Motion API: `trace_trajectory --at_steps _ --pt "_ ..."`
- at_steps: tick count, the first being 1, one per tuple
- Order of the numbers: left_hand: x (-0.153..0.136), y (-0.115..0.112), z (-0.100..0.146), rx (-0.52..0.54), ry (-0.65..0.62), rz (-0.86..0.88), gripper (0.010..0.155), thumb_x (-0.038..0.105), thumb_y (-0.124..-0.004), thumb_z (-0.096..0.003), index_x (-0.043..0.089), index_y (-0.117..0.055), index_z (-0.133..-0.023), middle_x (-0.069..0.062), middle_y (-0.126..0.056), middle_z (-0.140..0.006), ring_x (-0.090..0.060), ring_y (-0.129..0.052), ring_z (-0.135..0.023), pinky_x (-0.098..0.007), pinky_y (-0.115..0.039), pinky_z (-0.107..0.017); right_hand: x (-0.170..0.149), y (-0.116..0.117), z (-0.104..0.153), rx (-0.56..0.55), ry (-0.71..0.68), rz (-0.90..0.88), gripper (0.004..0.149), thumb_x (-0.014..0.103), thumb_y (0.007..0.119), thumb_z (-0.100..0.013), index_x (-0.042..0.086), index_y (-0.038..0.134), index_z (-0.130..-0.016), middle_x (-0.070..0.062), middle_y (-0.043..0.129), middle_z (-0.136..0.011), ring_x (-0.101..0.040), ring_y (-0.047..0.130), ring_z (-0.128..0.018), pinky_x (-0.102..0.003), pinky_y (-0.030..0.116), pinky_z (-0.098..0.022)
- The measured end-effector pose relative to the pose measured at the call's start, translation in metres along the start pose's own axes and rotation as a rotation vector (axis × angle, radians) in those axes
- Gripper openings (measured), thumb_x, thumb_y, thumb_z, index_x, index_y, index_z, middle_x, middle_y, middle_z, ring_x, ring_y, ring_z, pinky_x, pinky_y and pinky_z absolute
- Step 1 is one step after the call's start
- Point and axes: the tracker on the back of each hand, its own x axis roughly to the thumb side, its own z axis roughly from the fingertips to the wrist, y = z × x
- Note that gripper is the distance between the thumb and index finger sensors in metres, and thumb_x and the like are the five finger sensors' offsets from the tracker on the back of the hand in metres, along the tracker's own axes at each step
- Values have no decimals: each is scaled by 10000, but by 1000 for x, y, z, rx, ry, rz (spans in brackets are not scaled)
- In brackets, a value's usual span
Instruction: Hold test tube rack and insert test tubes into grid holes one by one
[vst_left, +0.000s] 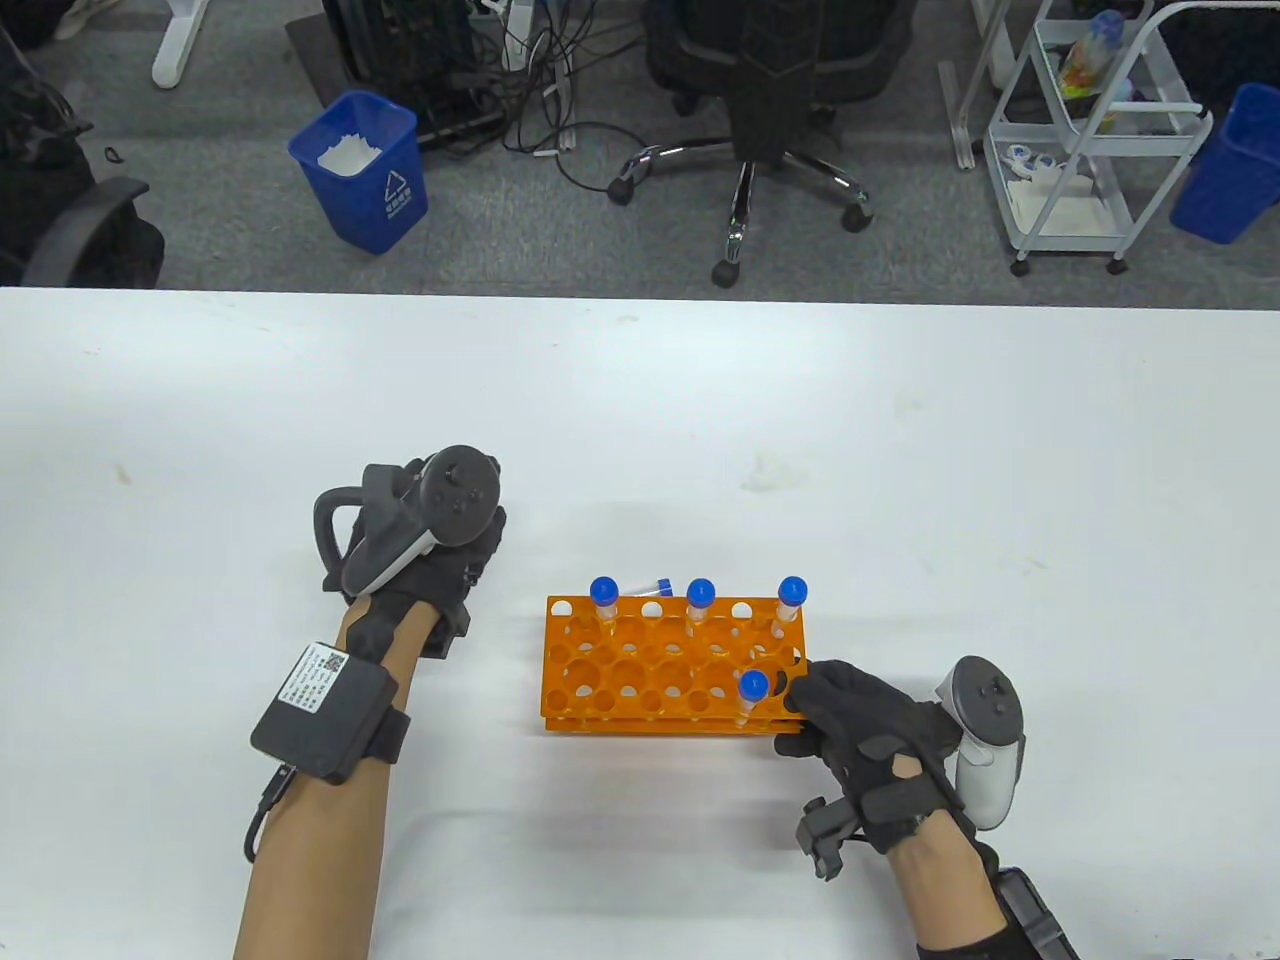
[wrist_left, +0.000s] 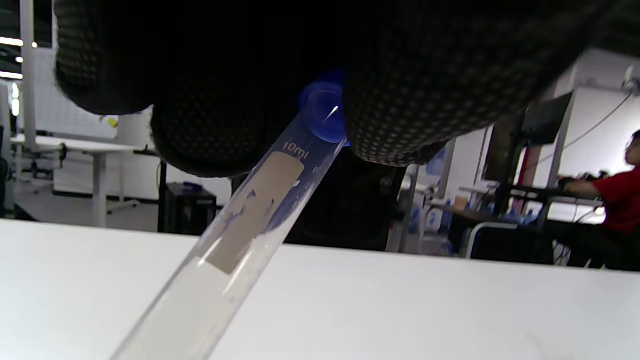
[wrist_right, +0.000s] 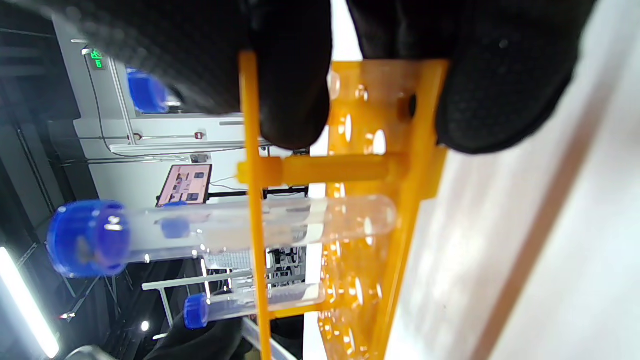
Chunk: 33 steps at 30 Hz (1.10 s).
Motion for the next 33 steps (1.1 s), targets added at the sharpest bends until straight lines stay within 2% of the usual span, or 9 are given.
trace_trajectory --at_steps 5,6,7,12,14,15,21,26,33 --pt "13 49 33 194 -68 72 505 403 -1007 -292 224 -912 -754 -99 -992 -731 -284 -1101 -433 -431 -917 -379 -1 0 0 2 3 -1 429 332 802 -421 -1 867 -683 -469 622 -936 -612 833 -662 -641 847 -393" --pt "16 55 39 227 -79 88 544 407 -1011 -288 149 -921 -759 -100 -1000 -722 -279 -1105 -421 -427 -921 -371 -1 0 0 2 4 0 429 333 803 -421 0 867 -683 -470 622 -936 -612 834 -662 -640 847 -394" --pt "19 64 48 269 -93 114 474 411 -1009 -308 226 -923 -736 -97 -1006 -714 -276 -1109 -409 -425 -924 -363 -1 0 0 2 4 1 429 332 803 -421 -1 867 -683 -470 621 -936 -611 834 -663 -640 847 -394" --pt "41 80 90 431 -152 257 483 426 -1033 -276 204 -957 -699 -96 -1034 -678 -261 -1122 -365 -408 -938 -334 -1 1 -1 7 5 8 430 333 802 -422 -1 867 -684 -469 622 -936 -610 834 -663 -641 846 -394" --pt "53 80 105 472 -187 290 470 340 -1077 -245 219 -968 -685 -99 -1043 -668 -254 -1127 -351 -403 -942 -324 -2 2 -1 9 5 11 429 333 803 -421 -1 868 -683 -470 621 -937 -611 834 -663 -640 847 -393" --pt "60 80 112 481 -211 306 465 430 -1040 -271 225 -970 -682 -101 -1046 -665 -252 -1128 -347 -402 -943 -321 -2 2 -1 9 6 12 429 333 803 -421 0 868 -683 -469 623 -936 -612 833 -663 -640 847 -394" --pt "101 70 137 444 -350 291 454 366 -1073 -245 242 -982 -672 -106 -1056 -660 -249 -1134 -336 -399 -949 -308 -2 2 -1 13 5 12 429 332 803 -421 -1 868 -683 -469 622 -935 -611 835 -661 -641 847 -394" --pt "126 54 144 411 -424 248 445 430 -1043 -268 245 -986 -669 -110 -1058 -658 -247 -1136 -332 -399 -949 -304 -2 3 -2 15 3 12 429 333 803 -421 0 867 -683 -469 621 -936 -612 833 -663 -640 847 -394" --pt "144 31 143 380 -463 214 442 378 -1067 -248 252 -990 -665 -116 -1061 -658 -248 -1138 -329 -398 -951 -304 -2 3 -1 15 0 8 429 333 803 -421 -1 868 -683 -469 622 -936 -610 835 -662 -640 847 -394"
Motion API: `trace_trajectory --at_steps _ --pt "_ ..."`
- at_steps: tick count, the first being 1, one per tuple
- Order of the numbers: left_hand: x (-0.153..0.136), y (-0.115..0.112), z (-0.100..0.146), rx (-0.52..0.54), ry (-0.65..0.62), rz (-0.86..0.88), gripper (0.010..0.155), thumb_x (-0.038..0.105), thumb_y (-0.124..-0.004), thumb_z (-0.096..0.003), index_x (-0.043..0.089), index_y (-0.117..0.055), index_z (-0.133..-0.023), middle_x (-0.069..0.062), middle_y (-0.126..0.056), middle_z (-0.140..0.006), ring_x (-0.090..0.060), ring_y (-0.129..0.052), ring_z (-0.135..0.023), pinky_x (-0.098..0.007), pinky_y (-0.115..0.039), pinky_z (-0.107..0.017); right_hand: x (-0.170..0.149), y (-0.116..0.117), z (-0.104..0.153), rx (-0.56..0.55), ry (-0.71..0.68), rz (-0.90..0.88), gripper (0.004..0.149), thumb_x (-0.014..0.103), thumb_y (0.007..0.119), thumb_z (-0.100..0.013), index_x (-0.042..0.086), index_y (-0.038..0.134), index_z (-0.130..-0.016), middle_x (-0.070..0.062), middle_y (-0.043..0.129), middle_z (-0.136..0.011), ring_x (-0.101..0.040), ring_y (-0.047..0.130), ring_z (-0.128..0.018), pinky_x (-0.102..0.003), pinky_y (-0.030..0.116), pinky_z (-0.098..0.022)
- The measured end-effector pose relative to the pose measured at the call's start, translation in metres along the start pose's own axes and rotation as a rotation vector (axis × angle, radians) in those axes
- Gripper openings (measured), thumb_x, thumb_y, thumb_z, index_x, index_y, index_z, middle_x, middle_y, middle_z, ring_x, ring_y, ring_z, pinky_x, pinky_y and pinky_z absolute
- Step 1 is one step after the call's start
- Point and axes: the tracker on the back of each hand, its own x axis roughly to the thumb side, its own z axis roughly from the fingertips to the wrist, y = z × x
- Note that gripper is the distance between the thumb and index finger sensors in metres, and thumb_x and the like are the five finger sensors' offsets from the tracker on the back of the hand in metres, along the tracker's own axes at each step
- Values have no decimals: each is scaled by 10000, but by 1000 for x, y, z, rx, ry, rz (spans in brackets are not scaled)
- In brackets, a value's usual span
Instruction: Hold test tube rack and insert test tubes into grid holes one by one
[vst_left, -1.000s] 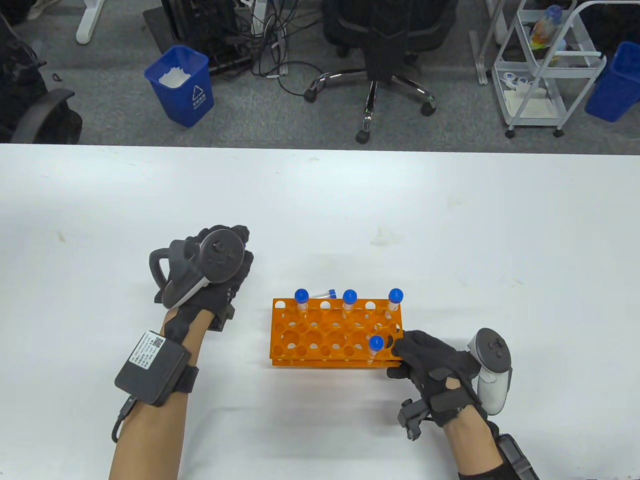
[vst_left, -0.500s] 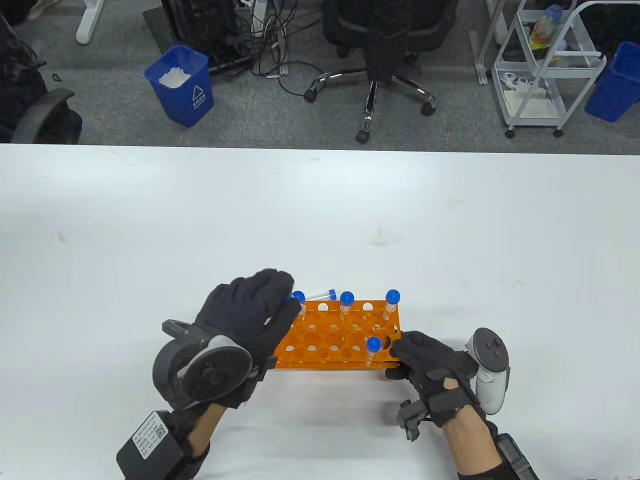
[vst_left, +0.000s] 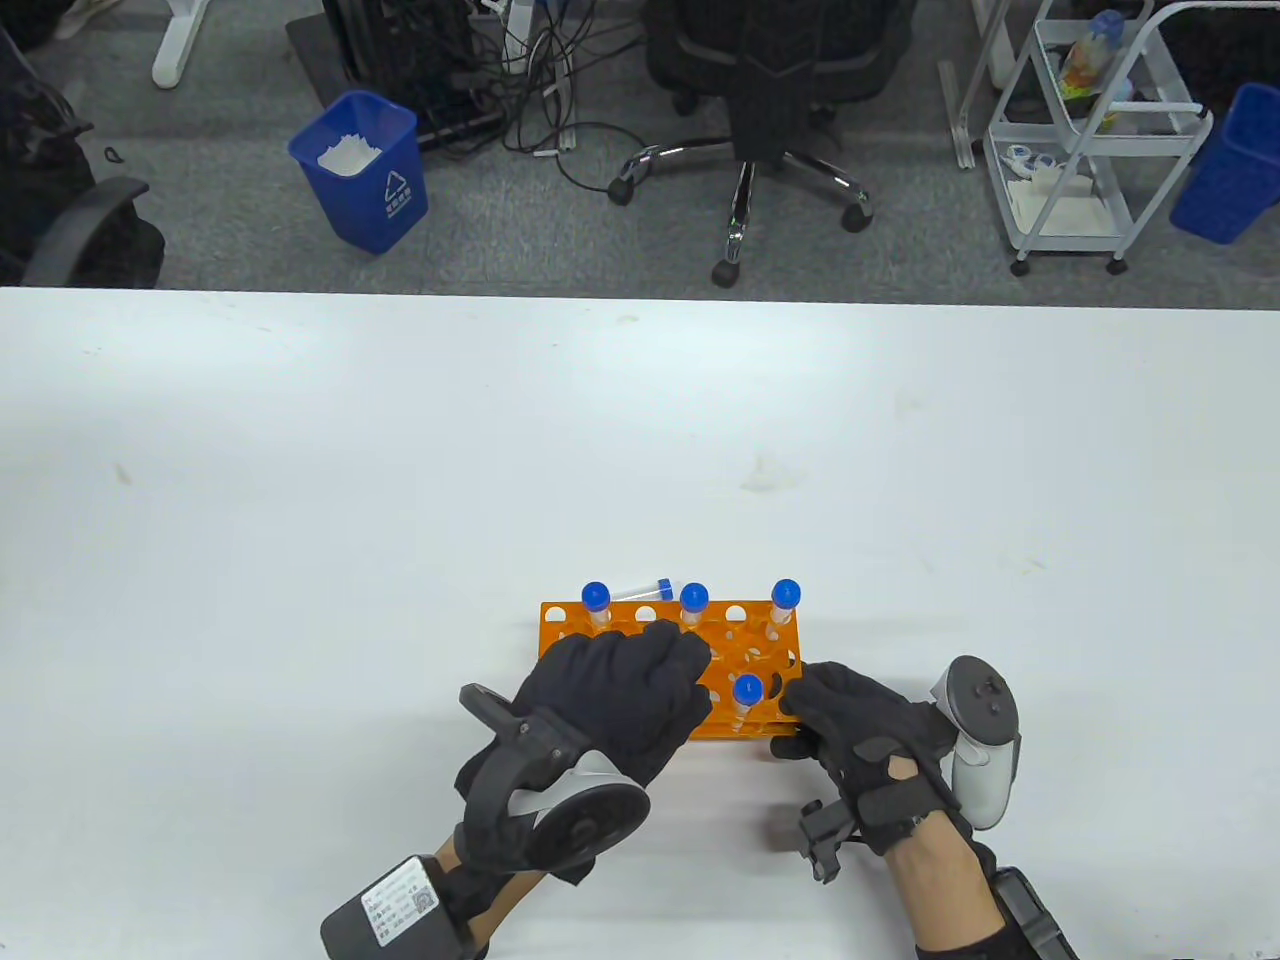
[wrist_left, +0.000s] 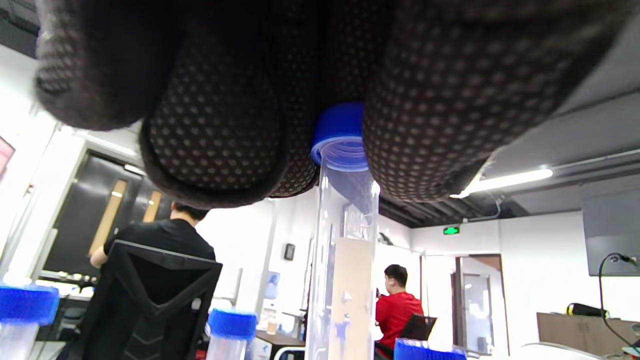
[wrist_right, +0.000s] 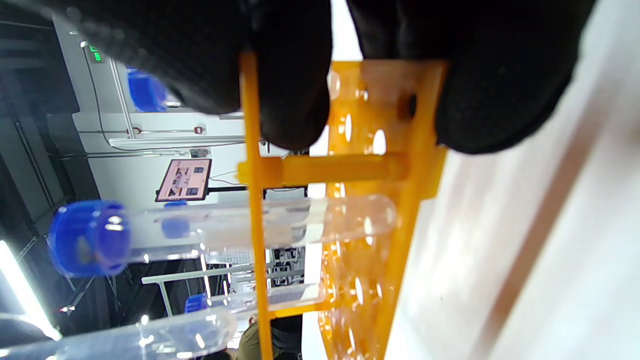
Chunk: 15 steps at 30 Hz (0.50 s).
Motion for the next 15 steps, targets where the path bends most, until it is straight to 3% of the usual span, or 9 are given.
trace_trajectory --at_steps 15 --pt "5 -27 -2 -110 3 -43 455 378 -1056 -256 246 -980 -685 -128 -1059 -668 -247 -1146 -337 -396 -954 -301 0 0 0 5 -3 -5 427 332 803 -421 0 868 -682 -470 623 -935 -612 835 -661 -640 848 -392"
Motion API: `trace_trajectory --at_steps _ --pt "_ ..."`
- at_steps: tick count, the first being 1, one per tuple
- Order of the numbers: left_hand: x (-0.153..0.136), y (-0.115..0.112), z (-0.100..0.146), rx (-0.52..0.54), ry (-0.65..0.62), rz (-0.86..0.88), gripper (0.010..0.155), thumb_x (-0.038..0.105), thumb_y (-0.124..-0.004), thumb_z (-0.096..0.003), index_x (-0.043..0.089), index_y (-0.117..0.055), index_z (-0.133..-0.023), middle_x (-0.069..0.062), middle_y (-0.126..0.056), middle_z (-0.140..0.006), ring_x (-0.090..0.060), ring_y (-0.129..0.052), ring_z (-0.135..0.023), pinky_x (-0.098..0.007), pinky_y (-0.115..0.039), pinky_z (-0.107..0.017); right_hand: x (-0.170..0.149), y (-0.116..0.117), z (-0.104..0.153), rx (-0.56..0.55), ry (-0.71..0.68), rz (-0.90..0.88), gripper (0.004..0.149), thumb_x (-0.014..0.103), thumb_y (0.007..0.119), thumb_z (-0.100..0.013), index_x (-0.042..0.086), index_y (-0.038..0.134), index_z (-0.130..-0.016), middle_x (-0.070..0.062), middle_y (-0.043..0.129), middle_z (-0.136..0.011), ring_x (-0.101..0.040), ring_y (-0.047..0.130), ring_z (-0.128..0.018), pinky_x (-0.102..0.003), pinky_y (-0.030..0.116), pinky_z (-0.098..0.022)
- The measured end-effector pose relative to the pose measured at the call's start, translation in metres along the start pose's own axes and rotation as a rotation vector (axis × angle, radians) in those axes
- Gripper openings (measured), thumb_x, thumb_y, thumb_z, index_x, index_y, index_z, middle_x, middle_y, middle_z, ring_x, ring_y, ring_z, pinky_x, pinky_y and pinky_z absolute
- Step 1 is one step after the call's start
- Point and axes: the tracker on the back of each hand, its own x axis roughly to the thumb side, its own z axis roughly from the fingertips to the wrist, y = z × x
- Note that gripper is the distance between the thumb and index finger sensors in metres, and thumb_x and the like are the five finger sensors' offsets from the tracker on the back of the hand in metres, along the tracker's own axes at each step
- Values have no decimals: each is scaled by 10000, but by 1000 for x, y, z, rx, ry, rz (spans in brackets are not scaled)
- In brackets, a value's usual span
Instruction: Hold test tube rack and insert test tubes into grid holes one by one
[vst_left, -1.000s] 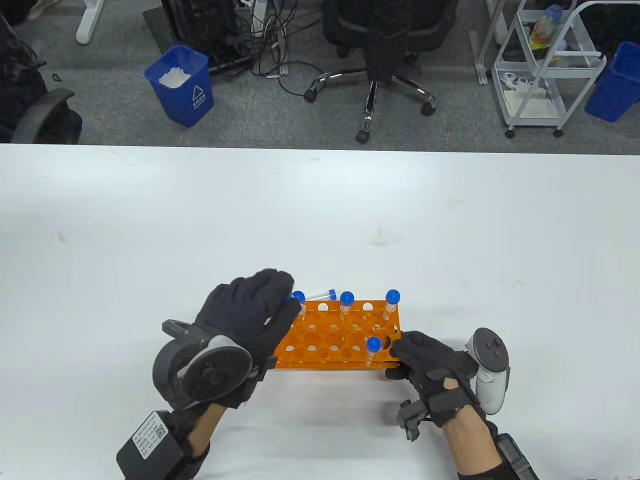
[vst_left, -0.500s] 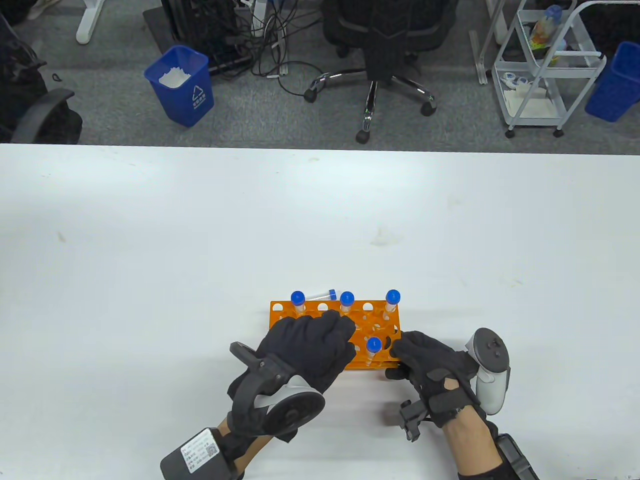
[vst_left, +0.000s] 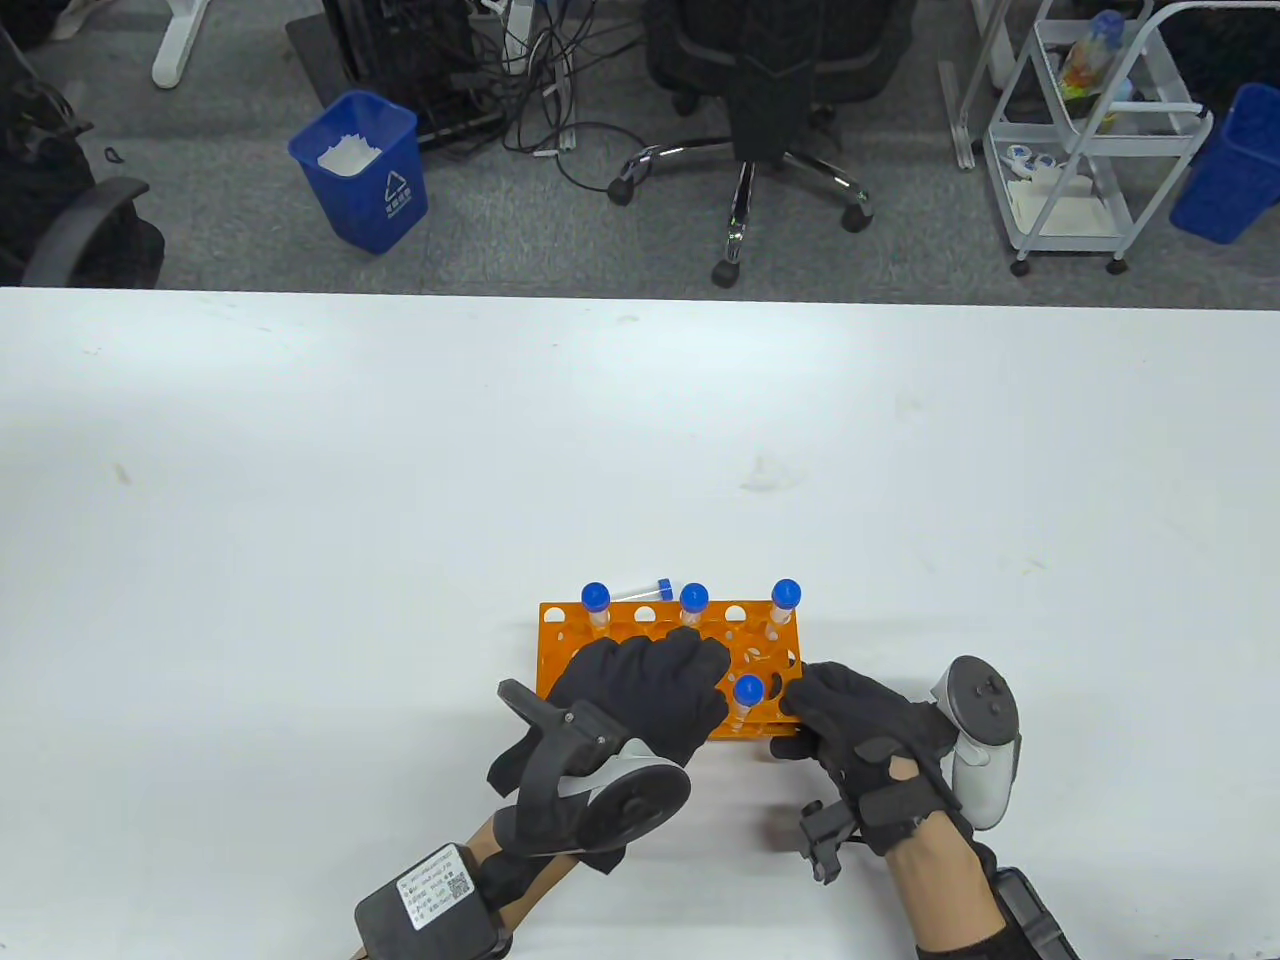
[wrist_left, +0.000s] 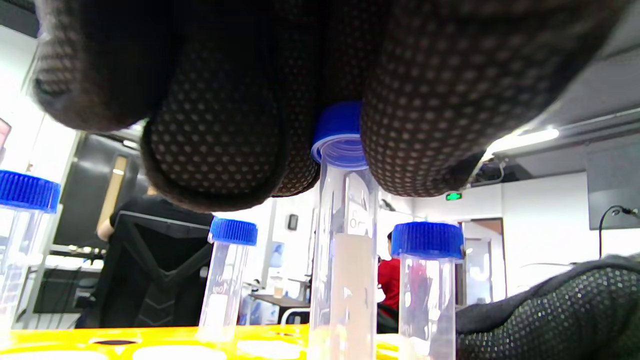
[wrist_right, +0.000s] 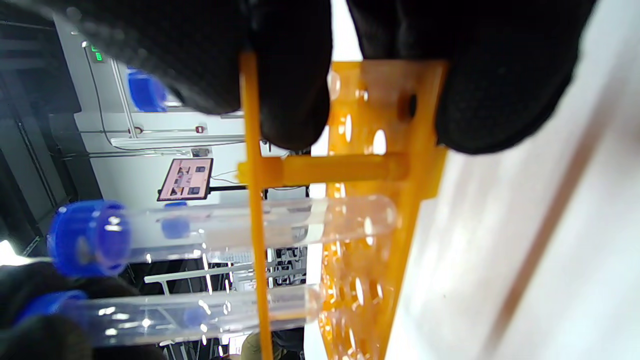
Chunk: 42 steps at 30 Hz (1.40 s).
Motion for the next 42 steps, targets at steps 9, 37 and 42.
trace_trajectory --at_steps 9,37,42 --pt "1 -6 1 -43 1 -17 453 376 -1058 -252 245 -990 -680 -125 -1068 -667 -250 -1156 -329 -397 -959 -289 0 0 0 0 -2 -10 428 331 803 -421 -3 869 -681 -470 624 -934 -613 836 -660 -642 848 -391" --pt "-2 29 3 -91 9 -73 617 501 -911 -344 163 -895 -860 -105 -956 -835 -311 -1095 -526 -434 -907 -403 1 -10 0 -19 -3 -7 426 327 808 -418 -6 872 -676 -476 629 -927 -618 837 -650 -645 847 -384" --pt "-25 53 -10 -7 90 -48 579 485 -883 -366 153 -914 -839 -103 -974 -810 -308 -1102 -502 -431 -911 -389 2 -15 -2 9 2 -6 427 328 809 -418 -7 875 -674 -477 634 -926 -617 841 -646 -644 850 -380"
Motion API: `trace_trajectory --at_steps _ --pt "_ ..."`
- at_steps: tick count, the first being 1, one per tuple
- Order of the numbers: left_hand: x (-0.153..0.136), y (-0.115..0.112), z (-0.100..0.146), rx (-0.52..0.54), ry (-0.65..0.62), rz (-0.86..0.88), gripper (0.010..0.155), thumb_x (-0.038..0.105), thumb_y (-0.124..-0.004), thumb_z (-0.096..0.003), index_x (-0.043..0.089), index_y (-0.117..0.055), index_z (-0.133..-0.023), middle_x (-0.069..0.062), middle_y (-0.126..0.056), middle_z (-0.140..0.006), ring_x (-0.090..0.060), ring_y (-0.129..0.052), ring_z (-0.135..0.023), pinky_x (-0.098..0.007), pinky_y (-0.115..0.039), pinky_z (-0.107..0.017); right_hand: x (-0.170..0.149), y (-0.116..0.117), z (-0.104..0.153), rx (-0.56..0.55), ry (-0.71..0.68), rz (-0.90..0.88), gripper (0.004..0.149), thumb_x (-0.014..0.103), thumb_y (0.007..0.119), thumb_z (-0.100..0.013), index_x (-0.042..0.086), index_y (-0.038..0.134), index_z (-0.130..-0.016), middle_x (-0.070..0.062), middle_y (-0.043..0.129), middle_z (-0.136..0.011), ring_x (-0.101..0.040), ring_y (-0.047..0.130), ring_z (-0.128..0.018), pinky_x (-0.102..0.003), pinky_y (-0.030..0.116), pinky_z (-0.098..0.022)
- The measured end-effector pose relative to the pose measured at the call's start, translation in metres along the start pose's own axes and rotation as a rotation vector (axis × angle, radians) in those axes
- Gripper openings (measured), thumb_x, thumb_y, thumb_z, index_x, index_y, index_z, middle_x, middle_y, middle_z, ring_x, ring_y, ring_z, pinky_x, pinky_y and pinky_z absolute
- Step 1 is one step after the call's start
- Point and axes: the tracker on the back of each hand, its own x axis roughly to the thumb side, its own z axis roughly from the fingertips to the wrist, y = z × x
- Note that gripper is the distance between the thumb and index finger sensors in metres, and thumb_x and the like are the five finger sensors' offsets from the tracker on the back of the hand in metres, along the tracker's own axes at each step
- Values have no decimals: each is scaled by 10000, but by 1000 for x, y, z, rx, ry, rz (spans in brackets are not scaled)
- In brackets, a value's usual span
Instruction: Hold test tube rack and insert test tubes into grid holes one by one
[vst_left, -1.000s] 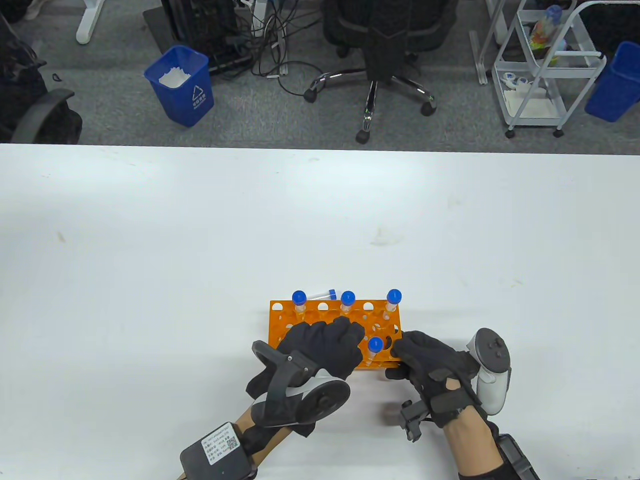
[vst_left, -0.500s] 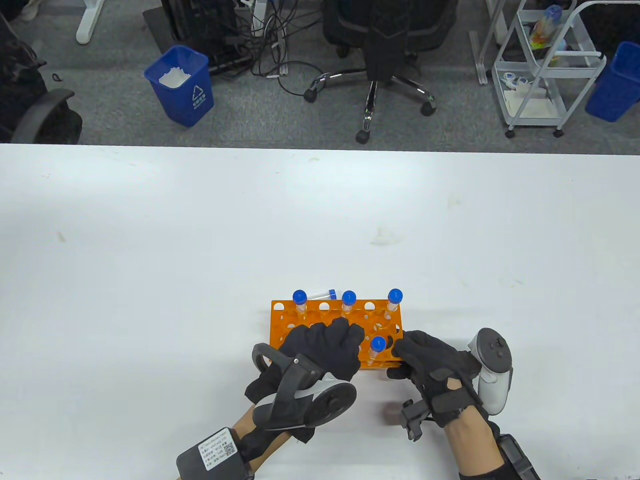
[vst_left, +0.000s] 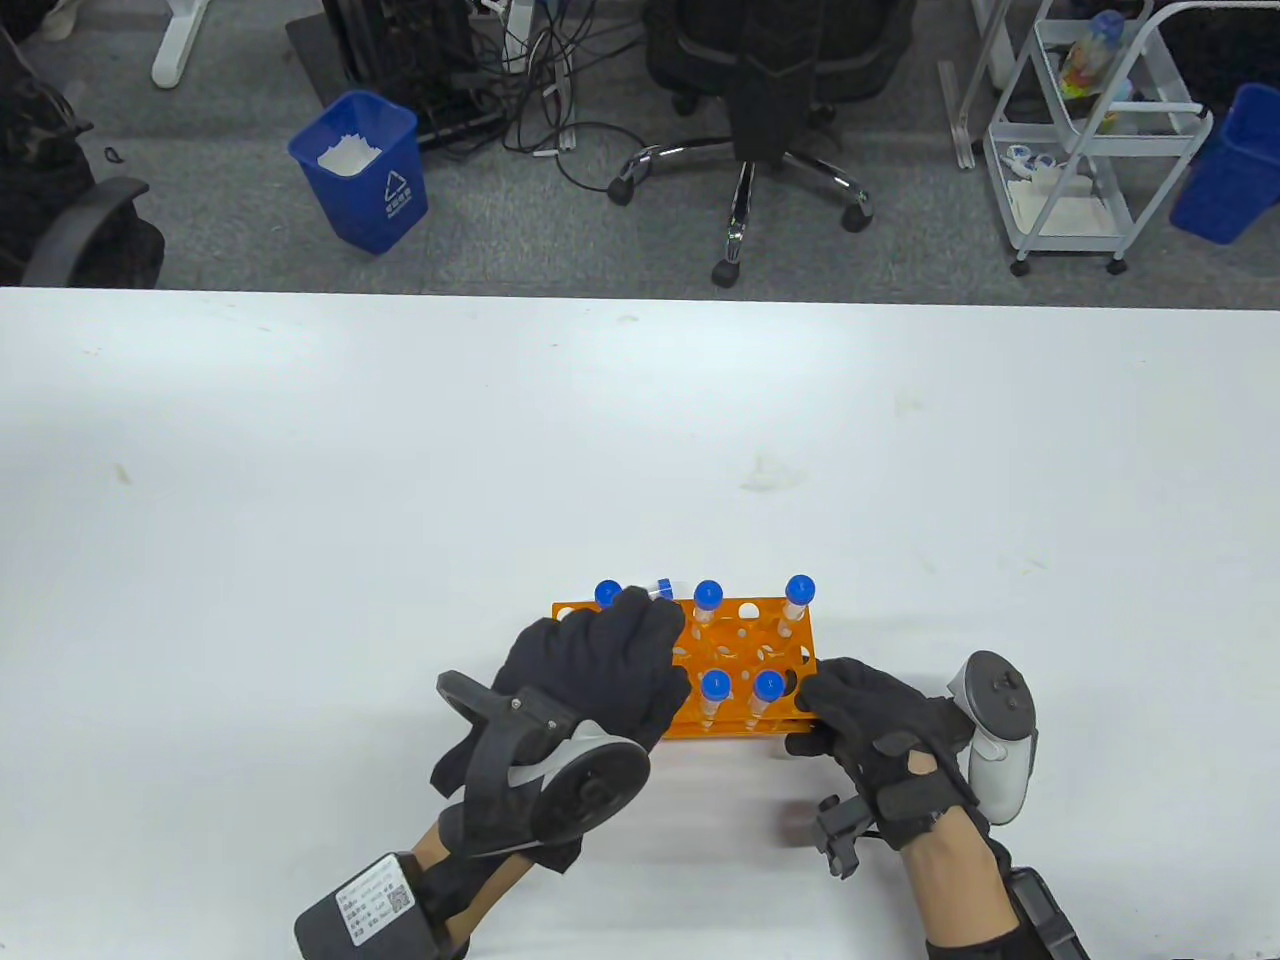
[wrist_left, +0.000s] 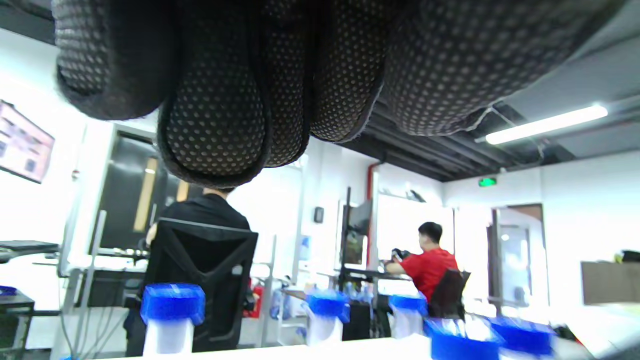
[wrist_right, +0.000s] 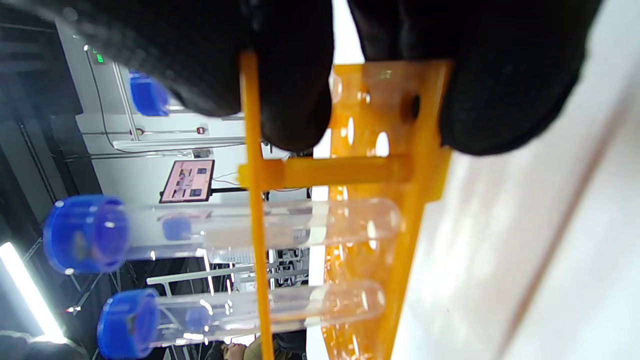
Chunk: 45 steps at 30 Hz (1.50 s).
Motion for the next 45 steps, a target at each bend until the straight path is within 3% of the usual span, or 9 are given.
trace_trajectory --at_steps 2,5,9,10,17,24,30,35,45 --pt "-13 8 -9 29 37 -2 521 474 -879 -371 214 -916 -822 -102 -977 -806 -308 -1102 -498 -431 -911 -387 -1 -2 -1 6 5 -2 427 328 809 -419 -7 875 -674 -478 635 -924 -617 841 -645 -643 851 -380" --pt "-35 14 -22 59 100 -28 556 463 -876 -376 149 -919 -832 -100 -977 -804 -306 -1101 -498 -430 -911 -388 -1 -5 -1 12 9 -1 427 327 809 -418 -8 876 -673 -480 635 -924 -617 842 -644 -644 851 -377" --pt "-71 3 -40 19 198 -48 497 434 -871 -384 216 -906 -830 -100 -965 -819 -307 -1095 -515 -434 -907 -400 -1 -12 -2 30 14 2 427 329 808 -420 -7 877 -673 -477 636 -926 -617 842 -645 -642 852 -378" --pt "-81 -6 -45 -18 216 -47 533 431 -871 -386 161 -903 -844 -99 -960 -825 -309 -1092 -524 -437 -905 -406 -1 -14 -3 39 15 6 426 330 807 -421 -5 876 -675 -477 637 -926 -615 843 -645 -641 852 -379" --pt "-118 -90 -74 -402 162 70 536 431 -878 -391 243 -860 -892 -93 -863 -933 -350 -1011 -683 -487 -844 -512 -5 -18 -7 75 40 28 426 331 805 -424 -3 874 -679 -477 634 -929 -615 841 -649 -641 851 -382" --pt "-123 -165 -100 -662 82 107 573 427 -920 -356 277 -836 -903 -95 -823 -954 -364 -958 -747 -502 -810 -550 -7 -21 -10 113 53 58 426 330 807 -425 -4 875 -681 -474 636 -932 -615 841 -651 -640 852 -385" --pt "-111 -216 -103 -840 -25 120 578 433 -956 -330 302 -855 -883 -92 -852 -912 -354 -971 -710 -488 -815 -533 -9 -26 -12 181 63 68 428 334 804 -430 -1 873 -688 -473 637 -936 -611 844 -654 -637 855 -386" --pt "-104 -240 -101 -874 -68 123 599 428 -966 -326 335 -826 -901 -89 -874 -877 -346 -982 -662 -472 -822 -512 -12 -27 -14 204 79 72 427 337 802 -434 3 872 -691 -470 638 -937 -608 845 -657 -633 858 -388" --pt "-92 -263 -97 -897 -130 76 621 383 -1001 -316 337 -810 -906 -84 -911 -821 -326 -1003 -586 -444 -840 -467 -11 -28 -13 204 74 54 426 338 799 -435 7 870 -692 -469 637 -937 -605 847 -657 -629 861 -389"
